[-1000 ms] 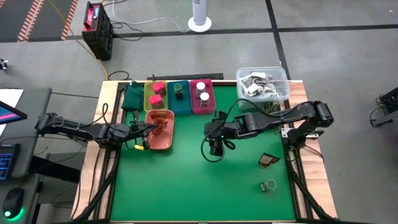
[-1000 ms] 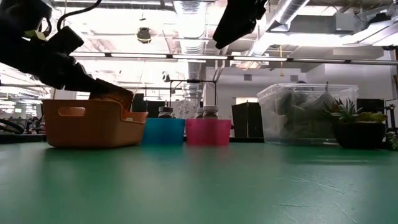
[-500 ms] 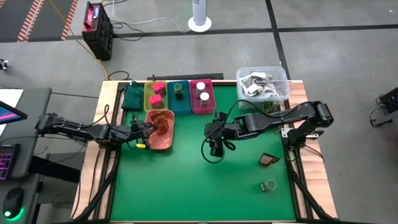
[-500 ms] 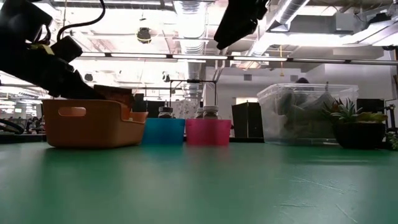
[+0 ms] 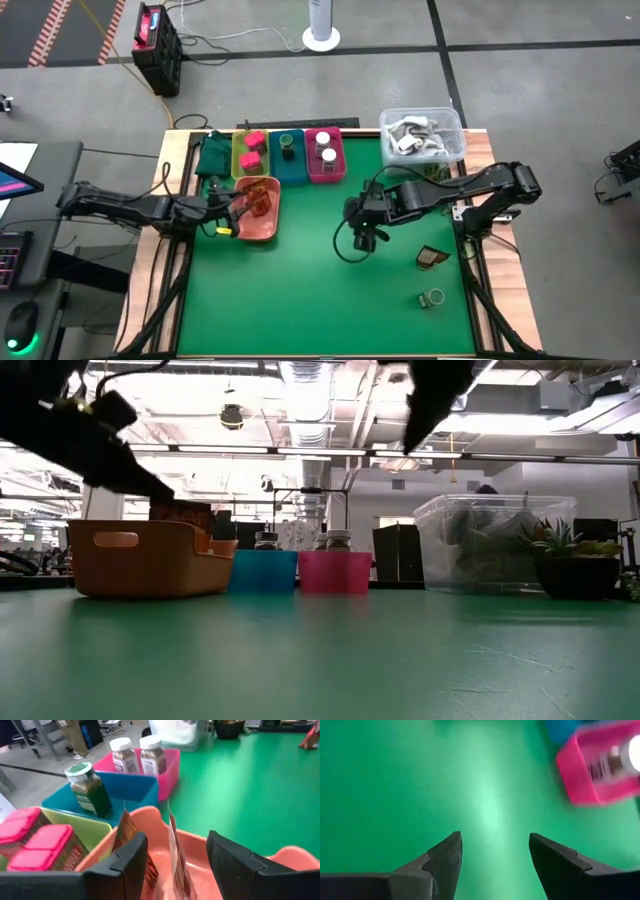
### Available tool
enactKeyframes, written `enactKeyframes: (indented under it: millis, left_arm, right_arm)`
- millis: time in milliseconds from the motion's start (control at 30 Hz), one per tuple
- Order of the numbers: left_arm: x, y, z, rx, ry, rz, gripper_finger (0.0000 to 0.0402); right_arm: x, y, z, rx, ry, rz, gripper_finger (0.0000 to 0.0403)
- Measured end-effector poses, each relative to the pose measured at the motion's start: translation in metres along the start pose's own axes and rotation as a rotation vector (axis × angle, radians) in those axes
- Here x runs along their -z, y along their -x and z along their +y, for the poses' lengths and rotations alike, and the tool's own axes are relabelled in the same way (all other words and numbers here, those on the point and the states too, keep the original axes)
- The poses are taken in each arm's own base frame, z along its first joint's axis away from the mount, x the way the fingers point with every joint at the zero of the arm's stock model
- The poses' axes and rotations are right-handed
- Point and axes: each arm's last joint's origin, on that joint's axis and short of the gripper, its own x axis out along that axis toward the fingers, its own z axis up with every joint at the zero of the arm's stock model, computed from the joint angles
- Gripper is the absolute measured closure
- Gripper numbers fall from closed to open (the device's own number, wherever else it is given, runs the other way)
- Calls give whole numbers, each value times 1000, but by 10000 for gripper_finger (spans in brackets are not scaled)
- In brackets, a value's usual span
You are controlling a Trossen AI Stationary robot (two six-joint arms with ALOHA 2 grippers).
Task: Sort spices by type
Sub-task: Put the brown seasoning bag into the orange bin
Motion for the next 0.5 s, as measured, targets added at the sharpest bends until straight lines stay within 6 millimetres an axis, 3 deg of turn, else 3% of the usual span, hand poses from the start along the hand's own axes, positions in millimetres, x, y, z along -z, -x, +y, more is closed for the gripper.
enactKeyframes:
  millis: [500]
  left_arm:
    - [-54,21,8,17,-31,-69,185]
  right_arm:
    - [56,23,17,3,-93,531,142]
